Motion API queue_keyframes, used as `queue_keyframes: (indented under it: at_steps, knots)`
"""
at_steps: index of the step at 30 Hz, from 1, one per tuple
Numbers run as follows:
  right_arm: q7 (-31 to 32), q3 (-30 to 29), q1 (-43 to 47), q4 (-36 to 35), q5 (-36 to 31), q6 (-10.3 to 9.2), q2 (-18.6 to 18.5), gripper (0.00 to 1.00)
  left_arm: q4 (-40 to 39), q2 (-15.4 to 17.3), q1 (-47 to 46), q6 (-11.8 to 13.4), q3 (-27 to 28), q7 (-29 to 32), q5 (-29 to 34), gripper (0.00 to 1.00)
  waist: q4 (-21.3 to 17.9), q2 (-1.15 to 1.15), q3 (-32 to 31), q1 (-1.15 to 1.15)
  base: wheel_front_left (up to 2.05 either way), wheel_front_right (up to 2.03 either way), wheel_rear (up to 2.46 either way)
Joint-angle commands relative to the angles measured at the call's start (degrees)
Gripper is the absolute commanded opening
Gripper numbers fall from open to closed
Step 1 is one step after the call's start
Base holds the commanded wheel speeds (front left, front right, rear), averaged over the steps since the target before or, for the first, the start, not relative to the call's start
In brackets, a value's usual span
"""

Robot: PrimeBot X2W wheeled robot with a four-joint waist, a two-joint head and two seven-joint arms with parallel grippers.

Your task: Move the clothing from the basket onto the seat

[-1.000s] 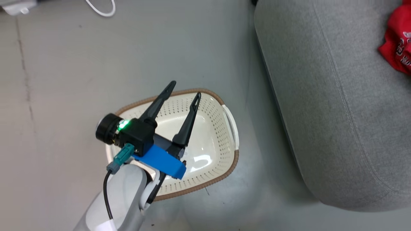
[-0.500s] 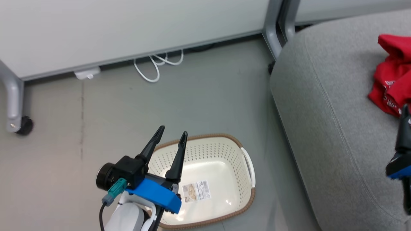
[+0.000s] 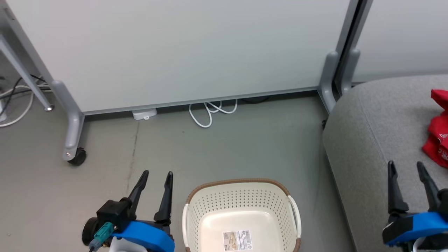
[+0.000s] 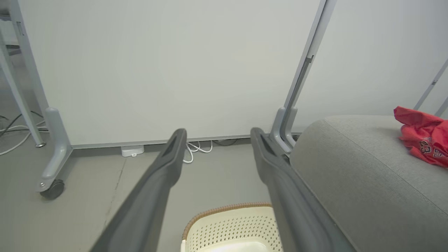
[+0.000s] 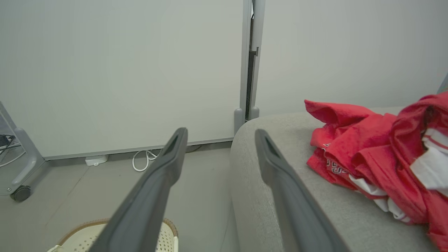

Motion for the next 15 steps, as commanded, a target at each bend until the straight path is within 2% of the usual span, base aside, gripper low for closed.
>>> queue_keyframes:
  at_steps: [1,15]
  knots:
    - [0.2,0.6,1.8,-0.9,0.1,0.01,0.3,1.00,0.3,0.1,0.8,-0.1,1.0,-0.3,0.3,1.00,1.4,0.00,-1.4,0.02,0.00,0.00,0.00]
    - [0.2,7.5,5.6,-1.4,2.5,0.01,1.1,1.00,1.5,0.8,2.4,-0.1,4.7,-0.3,0.6,1.00,3.8,0.00,-2.9,0.02,0.00,0.00,0.00]
